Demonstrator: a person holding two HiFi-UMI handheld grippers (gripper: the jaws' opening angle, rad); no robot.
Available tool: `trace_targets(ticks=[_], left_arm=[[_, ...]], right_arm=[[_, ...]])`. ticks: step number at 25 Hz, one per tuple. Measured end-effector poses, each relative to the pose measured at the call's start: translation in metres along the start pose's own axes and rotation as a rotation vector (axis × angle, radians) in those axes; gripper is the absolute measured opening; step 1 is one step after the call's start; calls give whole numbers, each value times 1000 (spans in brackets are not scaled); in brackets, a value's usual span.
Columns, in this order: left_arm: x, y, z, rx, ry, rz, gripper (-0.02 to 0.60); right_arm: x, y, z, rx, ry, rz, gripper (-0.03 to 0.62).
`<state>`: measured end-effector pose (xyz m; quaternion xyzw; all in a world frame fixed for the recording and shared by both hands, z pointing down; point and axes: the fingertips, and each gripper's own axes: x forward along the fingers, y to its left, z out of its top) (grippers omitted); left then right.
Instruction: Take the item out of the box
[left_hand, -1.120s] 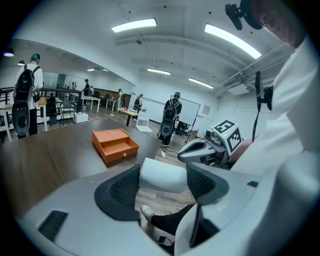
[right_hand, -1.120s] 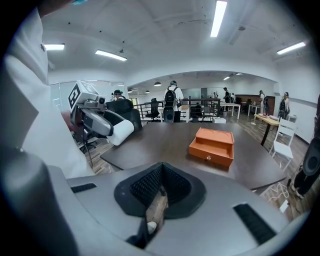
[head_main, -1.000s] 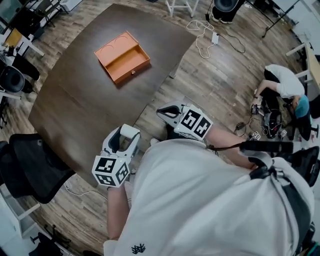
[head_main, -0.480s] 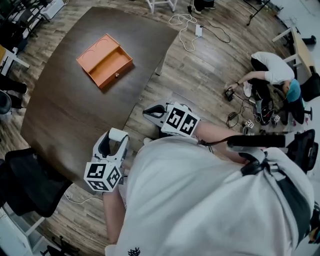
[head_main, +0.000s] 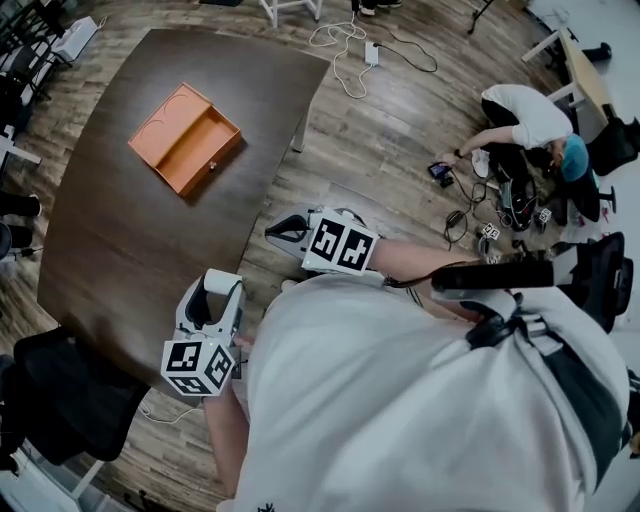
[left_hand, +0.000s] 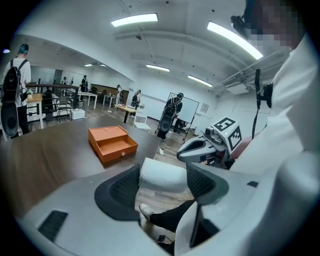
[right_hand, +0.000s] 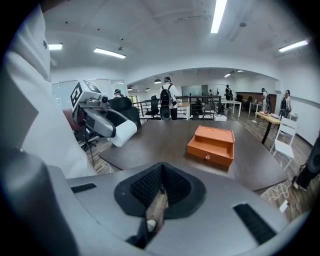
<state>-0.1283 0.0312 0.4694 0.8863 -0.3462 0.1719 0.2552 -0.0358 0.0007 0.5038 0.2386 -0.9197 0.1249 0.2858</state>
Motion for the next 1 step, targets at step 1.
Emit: trace_targets(ticks=[1], left_arm=[[1,3,0,-3,0,2,304]], right_arm=[[3,-1,0,-1,1,3,2]])
